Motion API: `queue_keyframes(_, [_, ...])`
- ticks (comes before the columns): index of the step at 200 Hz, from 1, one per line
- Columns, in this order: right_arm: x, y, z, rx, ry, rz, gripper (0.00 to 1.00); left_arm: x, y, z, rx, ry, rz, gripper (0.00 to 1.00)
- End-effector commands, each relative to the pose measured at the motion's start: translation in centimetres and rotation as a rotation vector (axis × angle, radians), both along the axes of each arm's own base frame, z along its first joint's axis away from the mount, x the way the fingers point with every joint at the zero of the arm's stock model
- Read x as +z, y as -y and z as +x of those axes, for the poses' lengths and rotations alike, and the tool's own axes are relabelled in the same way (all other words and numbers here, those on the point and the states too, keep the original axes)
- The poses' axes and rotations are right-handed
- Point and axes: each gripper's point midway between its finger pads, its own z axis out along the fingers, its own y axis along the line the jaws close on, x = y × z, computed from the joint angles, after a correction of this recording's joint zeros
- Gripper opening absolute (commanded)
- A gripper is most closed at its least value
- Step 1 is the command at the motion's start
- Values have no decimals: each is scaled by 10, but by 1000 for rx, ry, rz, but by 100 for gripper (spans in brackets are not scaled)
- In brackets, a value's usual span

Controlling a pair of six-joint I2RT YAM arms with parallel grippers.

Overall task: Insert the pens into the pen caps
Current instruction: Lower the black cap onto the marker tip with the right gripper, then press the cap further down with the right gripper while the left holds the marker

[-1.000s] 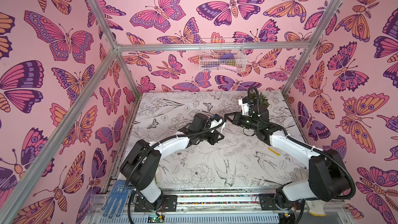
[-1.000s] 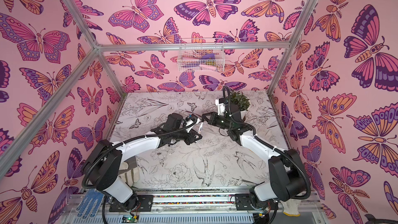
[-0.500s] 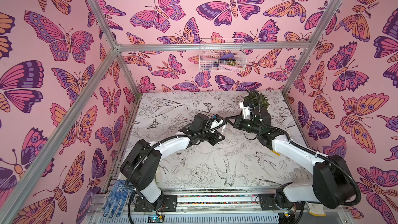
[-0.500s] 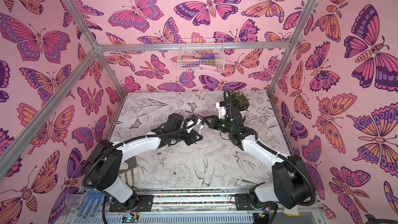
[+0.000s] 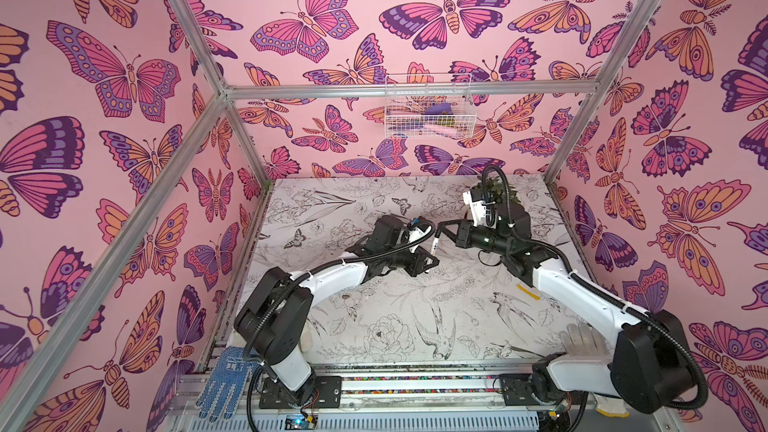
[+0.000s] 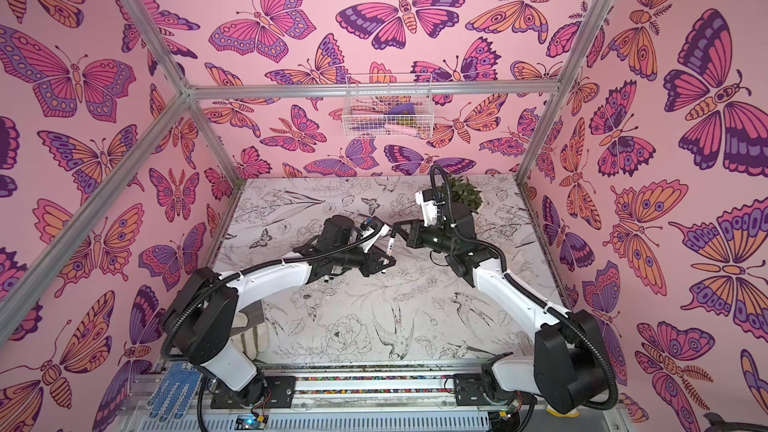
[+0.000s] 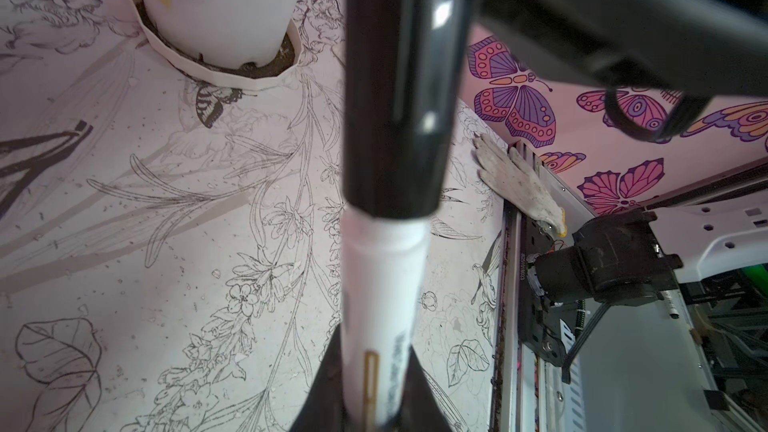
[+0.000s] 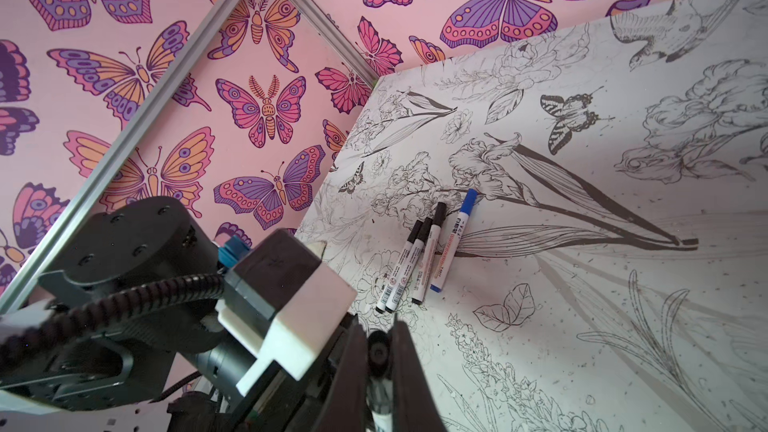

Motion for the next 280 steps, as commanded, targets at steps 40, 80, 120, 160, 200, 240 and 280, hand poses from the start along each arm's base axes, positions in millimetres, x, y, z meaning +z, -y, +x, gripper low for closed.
queue_keyframes(40, [-16,-26,-78,339,-143,-57,0,43,-26,54,264,487,61,0])
queue_keyframes(80, [-7,-23,-79,349,-115,-100,0,50,-30,51,288,579,-2,0])
queue_keyframes(120, [11,-23,-74,338,-70,-107,0,43,-18,36,224,620,-13,0])
queue_keyframes(160, [17,-26,-71,332,-48,-128,2,36,-9,26,182,619,-4,0])
queue_keyframes(200, [20,-31,-71,337,-43,-138,15,34,-8,25,175,606,-6,0])
queue_keyframes(240, [31,-28,-62,279,-5,-132,30,28,-8,23,166,588,-2,0])
queue_keyframes(280, [43,-25,-54,229,39,-127,36,21,-8,18,157,562,-5,0])
